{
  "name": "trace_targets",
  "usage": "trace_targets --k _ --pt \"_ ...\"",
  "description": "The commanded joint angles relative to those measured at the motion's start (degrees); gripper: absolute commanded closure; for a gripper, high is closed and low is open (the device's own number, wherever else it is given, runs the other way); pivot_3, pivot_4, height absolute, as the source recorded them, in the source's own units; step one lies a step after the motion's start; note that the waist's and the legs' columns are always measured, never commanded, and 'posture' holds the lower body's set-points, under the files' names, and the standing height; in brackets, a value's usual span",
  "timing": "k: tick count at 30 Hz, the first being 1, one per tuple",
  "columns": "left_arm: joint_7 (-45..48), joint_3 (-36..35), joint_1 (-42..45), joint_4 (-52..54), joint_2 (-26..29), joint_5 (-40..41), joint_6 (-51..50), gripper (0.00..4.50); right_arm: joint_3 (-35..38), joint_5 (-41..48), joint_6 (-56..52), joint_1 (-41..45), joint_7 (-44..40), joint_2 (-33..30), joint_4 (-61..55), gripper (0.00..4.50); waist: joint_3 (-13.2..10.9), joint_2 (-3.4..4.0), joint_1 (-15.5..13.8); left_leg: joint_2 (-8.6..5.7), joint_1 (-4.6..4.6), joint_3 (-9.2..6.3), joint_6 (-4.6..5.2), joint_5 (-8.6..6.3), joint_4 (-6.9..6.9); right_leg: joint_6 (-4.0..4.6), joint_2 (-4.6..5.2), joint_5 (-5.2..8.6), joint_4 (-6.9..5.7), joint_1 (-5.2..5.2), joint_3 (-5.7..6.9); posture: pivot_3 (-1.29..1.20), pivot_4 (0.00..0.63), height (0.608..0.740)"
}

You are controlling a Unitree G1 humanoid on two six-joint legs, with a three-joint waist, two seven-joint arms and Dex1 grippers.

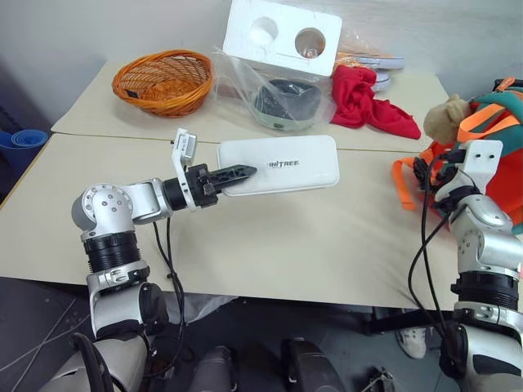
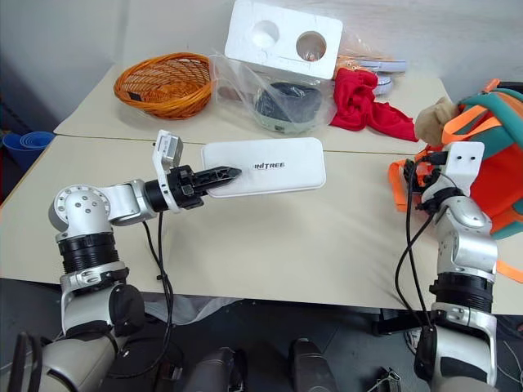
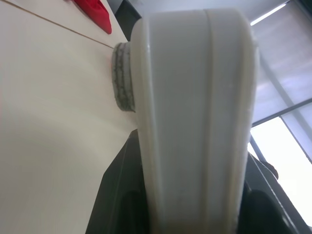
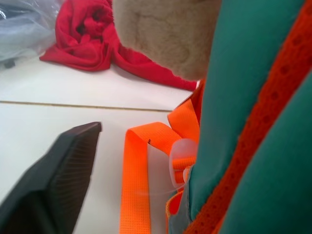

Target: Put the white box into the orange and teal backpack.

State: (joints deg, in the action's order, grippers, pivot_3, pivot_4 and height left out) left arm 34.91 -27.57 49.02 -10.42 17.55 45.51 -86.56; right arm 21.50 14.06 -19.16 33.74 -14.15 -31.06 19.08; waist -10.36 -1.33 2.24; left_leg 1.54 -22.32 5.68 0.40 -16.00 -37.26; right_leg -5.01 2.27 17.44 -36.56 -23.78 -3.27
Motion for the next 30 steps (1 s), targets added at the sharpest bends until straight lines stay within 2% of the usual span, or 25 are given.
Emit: trace_targets --k 1,7,10,13,16,19,23,30 --pt "-1.25 -2.65 0.35 2.76 1.09 2.32 1.52 3.17 0.56 1.99 2.48 0.58 -2.72 -0.03 -1.16 1.58 0.00 0.00 0.01 0.00 0.00 0.00 -0.01 0.00 0.00 0.00 0.00 0.00 -0.01 0.00 0.00 0.00 0.150 0.740" --pt "-1.99 -3.22 0.17 3.10 1.64 3.32 2.51 3.17 -0.33 3.26 2.30 -0.43 -6.63 -0.54 -3.16 3.70 0.00 0.00 0.73 0.03 0.02 -0.01 -0.07 0.04 0.03 0.00 -0.03 0.00 -0.06 0.00 0.01 0.00 0.150 0.740" --pt "-1.91 0.38 -0.75 3.68 3.07 -1.36 11.58 3.17 -1.02 3.54 3.48 -0.84 -9.44 -1.30 -4.05 4.49 0.00 0.01 0.98 0.04 0.03 -0.01 -0.10 0.05 0.03 0.00 -0.04 0.00 -0.07 -0.01 0.01 0.00 0.150 0.740" --pt "-0.10 4.82 -1.44 2.67 5.52 -5.23 19.79 3.17 -1.95 7.64 -0.14 -2.06 -15.65 -1.87 -9.35 4.49 -0.01 0.02 1.02 0.07 0.06 0.01 -0.18 0.08 0.06 0.00 -0.10 0.00 -0.07 -0.01 -0.01 0.00 0.150 0.740" --pt "6.68 6.75 -0.51 1.88 9.24 -3.97 23.53 3.17 -2.71 19.26 -11.78 -4.89 -24.27 -4.36 -23.13 4.49 -0.05 0.07 0.97 0.16 0.03 0.03 -0.23 0.08 0.12 0.00 -0.19 0.00 -0.09 -0.07 -0.02 0.00 0.150 0.740" --pt "10.69 7.25 1.03 0.36 11.19 -2.49 25.08 3.17 -1.93 30.10 -21.31 -7.76 -29.03 -7.76 -34.16 4.49 -0.05 0.07 0.83 0.23 -0.05 0.00 -0.26 0.08 0.13 0.02 -0.23 0.01 -0.30 -0.14 0.01 0.00 0.150 0.740" --pt "14.17 6.95 3.37 -1.64 12.27 -0.83 25.80 3.17 1.67 44.39 -30.93 -11.20 -32.43 -13.38 -43.92 4.49 -0.10 0.00 0.60 0.18 -0.06 -0.05 -0.16 0.05 0.12 0.04 -0.15 0.02 0.01 -0.10 0.04 0.00 0.150 0.740" --pt "18.89 8.27 4.62 -1.49 13.23 0.60 27.45 3.17 8.84 63.08 -38.98 -18.00 -34.72 -22.26 -50.98 4.49 -0.13 -0.07 -0.09 0.12 -0.09 -0.12 0.31 -0.21 0.11 0.04 -0.01 0.02 0.09 -0.06 0.07 0.00 0.150 0.740"
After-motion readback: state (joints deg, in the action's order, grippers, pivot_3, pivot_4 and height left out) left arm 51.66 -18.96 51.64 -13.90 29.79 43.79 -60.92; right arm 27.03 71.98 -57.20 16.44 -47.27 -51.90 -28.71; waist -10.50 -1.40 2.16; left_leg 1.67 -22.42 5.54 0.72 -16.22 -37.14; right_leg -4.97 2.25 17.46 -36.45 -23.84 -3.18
